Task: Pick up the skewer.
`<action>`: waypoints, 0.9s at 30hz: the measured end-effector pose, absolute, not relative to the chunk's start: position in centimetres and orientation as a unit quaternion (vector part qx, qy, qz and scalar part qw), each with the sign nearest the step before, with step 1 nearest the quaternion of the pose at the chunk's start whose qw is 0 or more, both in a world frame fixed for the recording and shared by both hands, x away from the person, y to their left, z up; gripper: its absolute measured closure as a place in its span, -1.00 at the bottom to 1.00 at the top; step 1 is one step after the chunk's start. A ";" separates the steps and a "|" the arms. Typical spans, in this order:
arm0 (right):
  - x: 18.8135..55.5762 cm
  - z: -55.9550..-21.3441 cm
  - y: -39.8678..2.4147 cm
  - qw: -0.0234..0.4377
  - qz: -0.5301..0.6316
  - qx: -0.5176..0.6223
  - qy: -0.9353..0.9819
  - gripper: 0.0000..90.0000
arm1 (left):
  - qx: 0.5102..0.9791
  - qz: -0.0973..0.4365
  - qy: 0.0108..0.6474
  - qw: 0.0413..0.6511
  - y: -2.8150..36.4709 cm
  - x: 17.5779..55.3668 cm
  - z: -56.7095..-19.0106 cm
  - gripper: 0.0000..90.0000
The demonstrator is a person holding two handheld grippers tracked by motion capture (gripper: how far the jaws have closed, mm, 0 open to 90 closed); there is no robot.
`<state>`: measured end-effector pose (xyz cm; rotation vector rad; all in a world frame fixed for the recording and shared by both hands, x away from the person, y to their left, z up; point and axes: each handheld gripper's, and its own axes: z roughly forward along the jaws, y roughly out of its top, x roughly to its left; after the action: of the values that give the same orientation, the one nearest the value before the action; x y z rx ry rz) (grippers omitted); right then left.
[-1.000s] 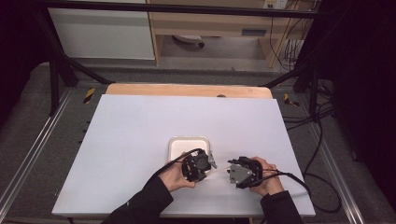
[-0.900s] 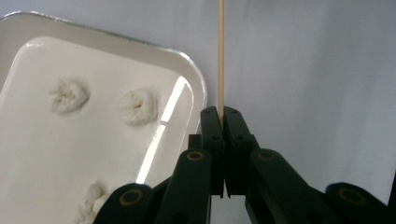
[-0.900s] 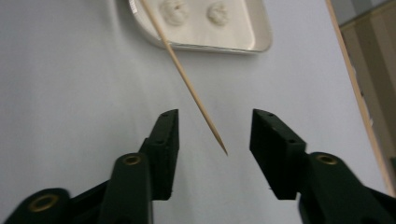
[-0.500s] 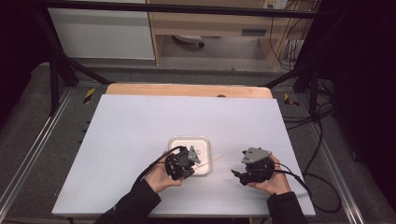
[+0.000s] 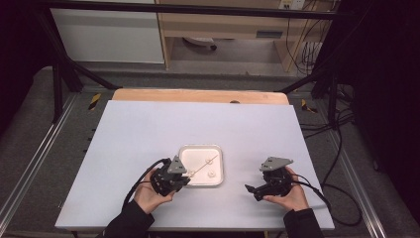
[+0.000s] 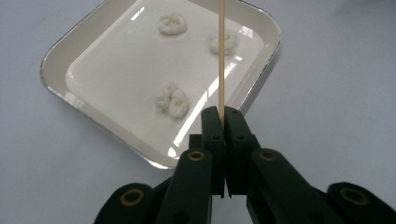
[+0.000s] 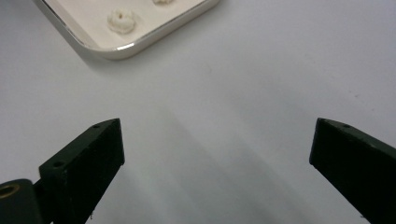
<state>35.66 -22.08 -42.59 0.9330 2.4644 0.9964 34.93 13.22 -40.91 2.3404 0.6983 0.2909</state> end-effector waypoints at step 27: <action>37.3 -41.6 -18.0 0.148 0.391 0.367 0.831 -0.98 | 0.854 0.126 0.314 0.395 17.3 33.1 -42.7 0.96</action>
<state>37.28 -17.98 -41.55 1.0543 2.3899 1.1254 33.15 17.29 -42.74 2.1647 0.7968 0.3191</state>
